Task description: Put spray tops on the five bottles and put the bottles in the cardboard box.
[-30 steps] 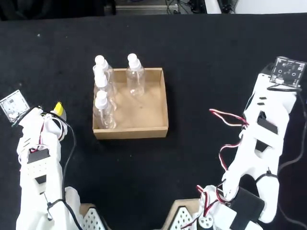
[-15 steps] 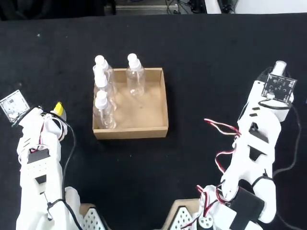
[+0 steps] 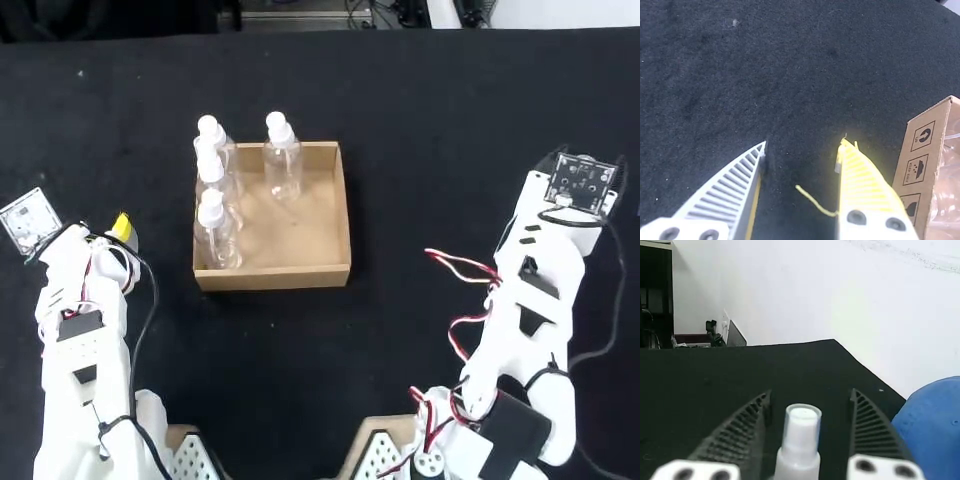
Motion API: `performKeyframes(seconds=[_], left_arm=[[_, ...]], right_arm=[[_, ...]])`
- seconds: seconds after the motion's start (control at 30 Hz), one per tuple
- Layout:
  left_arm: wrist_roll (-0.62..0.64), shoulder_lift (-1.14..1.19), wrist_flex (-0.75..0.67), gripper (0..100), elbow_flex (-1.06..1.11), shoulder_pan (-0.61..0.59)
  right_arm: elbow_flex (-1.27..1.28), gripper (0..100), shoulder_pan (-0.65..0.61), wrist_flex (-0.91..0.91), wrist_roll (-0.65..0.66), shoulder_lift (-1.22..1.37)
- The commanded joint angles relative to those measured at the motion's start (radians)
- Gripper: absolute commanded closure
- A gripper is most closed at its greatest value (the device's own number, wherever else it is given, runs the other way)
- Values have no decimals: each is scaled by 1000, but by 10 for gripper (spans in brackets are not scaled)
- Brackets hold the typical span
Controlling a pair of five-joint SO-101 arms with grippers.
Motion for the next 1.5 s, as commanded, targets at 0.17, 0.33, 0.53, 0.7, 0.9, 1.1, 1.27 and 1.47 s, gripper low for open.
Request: performKeyframes(seconds=[0.17,0.33,0.53,0.7,0.9,1.1,1.27,1.47], left_arm=[[-6,-9,-23,798,-5,13],[-6,-9,-23,798,-7,13],[-6,-8,-23,798,-5,13],[-6,-5,-23,798,-5,13],[-6,-3,-23,798,-5,13],[-6,-2,-23,798,-5,13],[-6,-2,-23,798,-5,13],[-6,-2,-23,798,-5,13]], right_arm=[[59,677,-15,209,-8,-108],[62,568,-18,356,-97,-222],[42,568,-20,321,-107,-124],[28,568,-15,115,-103,70],[56,568,-18,-124,-106,237],[53,568,-18,-224,-106,344],[54,675,-18,-293,-101,380],[51,762,-20,-296,-101,383]])
